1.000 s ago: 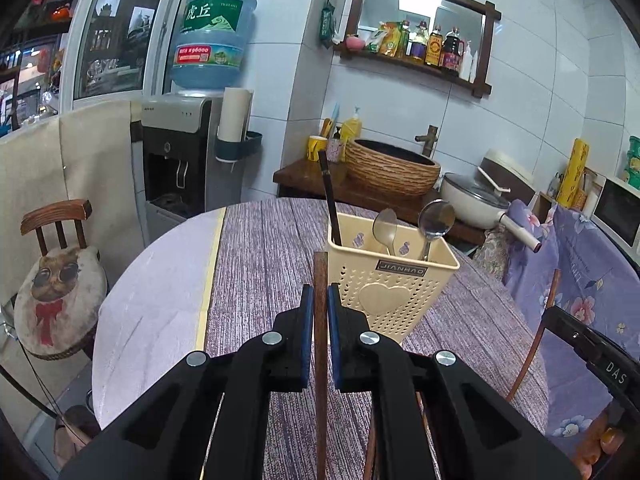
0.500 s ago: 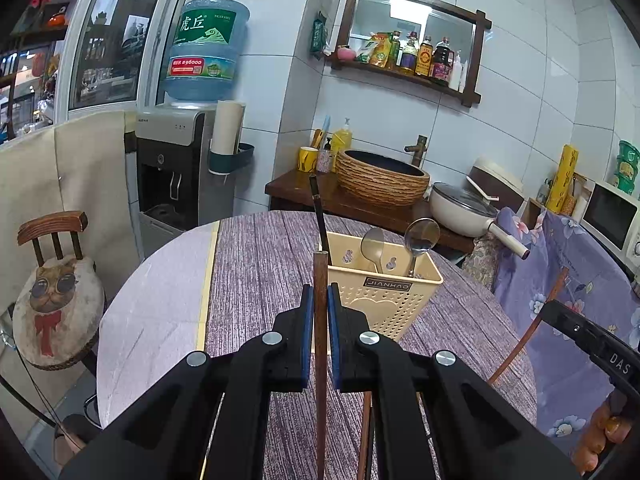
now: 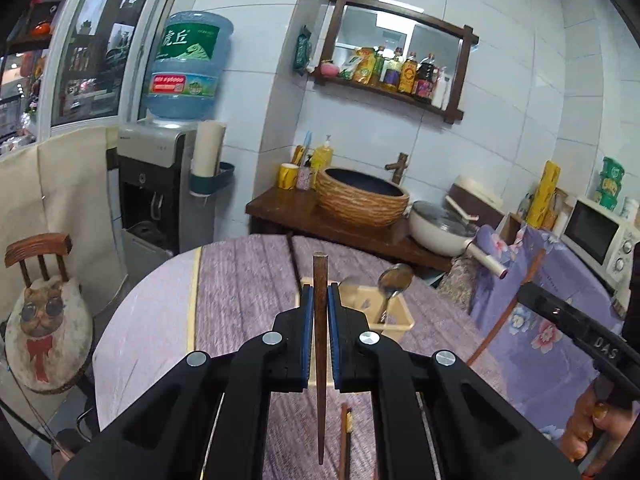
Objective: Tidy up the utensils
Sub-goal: 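Lower both brown chopsticks into the beige holder with both tools, then open both tools to release the chopsticks and pull them back, then move both tools back to the remaining brown chopsticks on the table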
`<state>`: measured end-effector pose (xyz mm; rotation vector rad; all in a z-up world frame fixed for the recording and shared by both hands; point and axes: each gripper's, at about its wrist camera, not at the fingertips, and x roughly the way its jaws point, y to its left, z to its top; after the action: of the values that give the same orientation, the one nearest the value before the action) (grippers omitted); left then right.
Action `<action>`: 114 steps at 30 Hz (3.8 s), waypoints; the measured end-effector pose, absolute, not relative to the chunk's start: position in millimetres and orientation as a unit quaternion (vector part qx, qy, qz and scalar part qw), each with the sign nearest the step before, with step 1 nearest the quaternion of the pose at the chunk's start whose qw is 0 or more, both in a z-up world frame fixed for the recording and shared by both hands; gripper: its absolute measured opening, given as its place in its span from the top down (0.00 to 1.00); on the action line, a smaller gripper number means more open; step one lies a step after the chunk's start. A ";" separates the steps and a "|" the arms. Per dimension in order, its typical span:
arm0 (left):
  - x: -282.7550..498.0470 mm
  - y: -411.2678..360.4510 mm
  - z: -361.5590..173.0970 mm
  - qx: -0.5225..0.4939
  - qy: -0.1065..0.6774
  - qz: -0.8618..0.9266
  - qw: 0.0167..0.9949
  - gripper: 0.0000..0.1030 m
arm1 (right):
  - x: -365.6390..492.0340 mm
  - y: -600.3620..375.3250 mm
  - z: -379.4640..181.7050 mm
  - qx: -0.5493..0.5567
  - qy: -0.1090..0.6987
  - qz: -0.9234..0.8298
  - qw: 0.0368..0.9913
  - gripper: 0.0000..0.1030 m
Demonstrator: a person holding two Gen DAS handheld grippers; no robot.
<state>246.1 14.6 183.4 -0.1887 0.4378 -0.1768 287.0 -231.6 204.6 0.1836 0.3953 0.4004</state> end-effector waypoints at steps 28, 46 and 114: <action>336.8 -13.9 174.7 -0.109 0.197 -0.033 0.974 0.92 | 396.6 -191.0 177.4 0.063 0.203 0.125 0.969 0.92; 300.7 -9.4 143.6 -0.086 0.195 -0.043 0.976 0.38 | 357.6 -199.2 144.7 0.035 0.166 0.108 0.979 0.46; 238.3 -53.0 -29.5 0.013 0.436 -0.097 0.895 0.55 | 311.5 -218.3 -44.0 0.010 0.430 0.047 0.902 0.47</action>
<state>238.3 -53.0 -29.5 0.0269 0.9039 -0.2020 311.5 -218.3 -44.0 0.0211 0.8889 0.0978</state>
